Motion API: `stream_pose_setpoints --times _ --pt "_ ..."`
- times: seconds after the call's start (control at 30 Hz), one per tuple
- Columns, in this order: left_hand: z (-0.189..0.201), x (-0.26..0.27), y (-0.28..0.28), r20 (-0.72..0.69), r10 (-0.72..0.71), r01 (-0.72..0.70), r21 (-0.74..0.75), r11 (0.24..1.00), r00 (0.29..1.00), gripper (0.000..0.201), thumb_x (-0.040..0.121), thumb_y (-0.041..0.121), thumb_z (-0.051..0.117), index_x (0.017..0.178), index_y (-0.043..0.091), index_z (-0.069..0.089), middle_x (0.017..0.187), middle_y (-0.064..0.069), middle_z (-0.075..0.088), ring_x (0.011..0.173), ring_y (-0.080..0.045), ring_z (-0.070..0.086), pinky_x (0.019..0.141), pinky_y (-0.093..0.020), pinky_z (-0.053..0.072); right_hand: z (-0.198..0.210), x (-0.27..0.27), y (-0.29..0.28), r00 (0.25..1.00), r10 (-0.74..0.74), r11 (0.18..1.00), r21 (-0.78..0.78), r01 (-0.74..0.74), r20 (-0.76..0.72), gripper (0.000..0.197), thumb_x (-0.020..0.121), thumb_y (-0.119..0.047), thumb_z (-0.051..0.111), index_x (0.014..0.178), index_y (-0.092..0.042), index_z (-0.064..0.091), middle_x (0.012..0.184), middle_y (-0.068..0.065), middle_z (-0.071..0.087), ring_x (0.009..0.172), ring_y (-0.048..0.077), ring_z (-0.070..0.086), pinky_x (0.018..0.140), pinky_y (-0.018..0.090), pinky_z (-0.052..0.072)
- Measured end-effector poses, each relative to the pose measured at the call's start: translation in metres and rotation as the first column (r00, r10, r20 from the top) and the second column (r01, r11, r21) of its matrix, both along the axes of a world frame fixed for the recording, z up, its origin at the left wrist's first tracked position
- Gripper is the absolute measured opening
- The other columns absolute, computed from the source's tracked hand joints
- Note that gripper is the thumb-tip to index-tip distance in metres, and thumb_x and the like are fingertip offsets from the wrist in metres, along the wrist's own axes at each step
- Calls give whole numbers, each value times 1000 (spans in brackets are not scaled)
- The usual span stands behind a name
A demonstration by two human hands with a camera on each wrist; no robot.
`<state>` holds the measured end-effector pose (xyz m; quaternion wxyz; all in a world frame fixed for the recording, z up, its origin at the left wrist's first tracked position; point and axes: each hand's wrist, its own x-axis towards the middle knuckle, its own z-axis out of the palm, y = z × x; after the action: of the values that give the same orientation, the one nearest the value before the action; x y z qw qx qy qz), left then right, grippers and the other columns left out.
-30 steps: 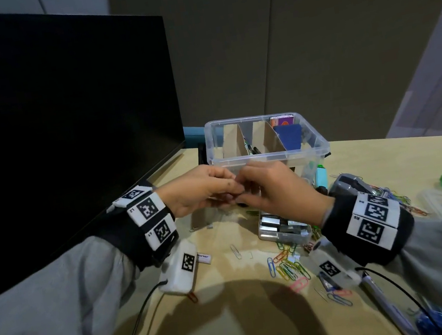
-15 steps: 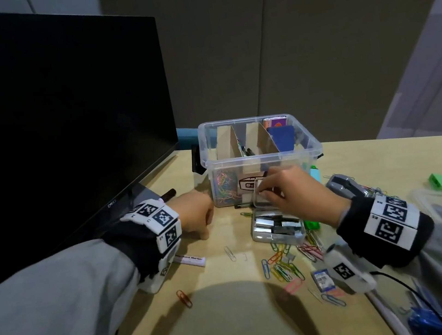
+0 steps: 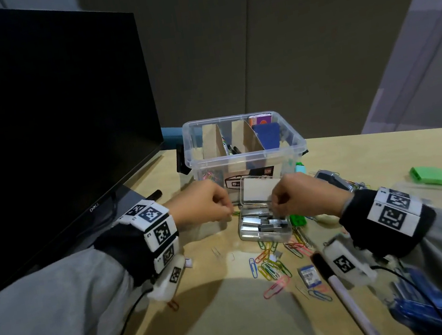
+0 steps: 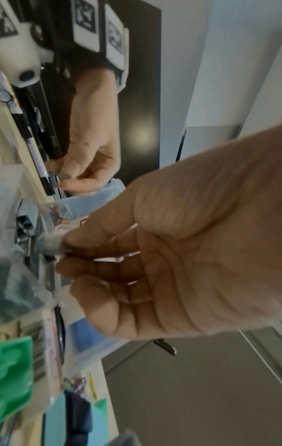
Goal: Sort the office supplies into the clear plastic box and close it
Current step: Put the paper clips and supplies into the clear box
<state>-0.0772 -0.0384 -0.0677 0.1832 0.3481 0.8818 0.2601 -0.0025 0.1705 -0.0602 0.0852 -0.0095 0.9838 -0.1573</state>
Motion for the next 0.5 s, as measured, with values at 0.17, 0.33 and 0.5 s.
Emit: stream_pose_setpoints --times 0.17,0.33,0.5 --pt "0 9 13 161 25 -56 192 980 987 12 84 1 69 94 7 72 88 -2 72 78 -9 66 76 -24 58 -4 -1 -5 1000 -17 999 -34 17 17 10 89 -19 66 86 -13 74 84 -3 71 76 8 62 66 15 48" --pt "-5 13 20 171 56 -95 228 969 984 14 80 -2 71 87 10 72 88 0 71 80 -11 66 83 -31 58 -14 -8 -9 979 -201 970 -136 204 33 9 85 -19 71 82 -11 75 86 2 72 85 15 66 78 29 57" --pt "-10 17 22 135 56 -84 214 973 989 16 80 -2 71 83 14 71 89 2 70 81 -10 65 85 -32 57 -20 -11 -15 954 -294 932 -201 301 64 12 80 -20 78 84 -9 74 87 3 71 85 16 66 80 32 57"
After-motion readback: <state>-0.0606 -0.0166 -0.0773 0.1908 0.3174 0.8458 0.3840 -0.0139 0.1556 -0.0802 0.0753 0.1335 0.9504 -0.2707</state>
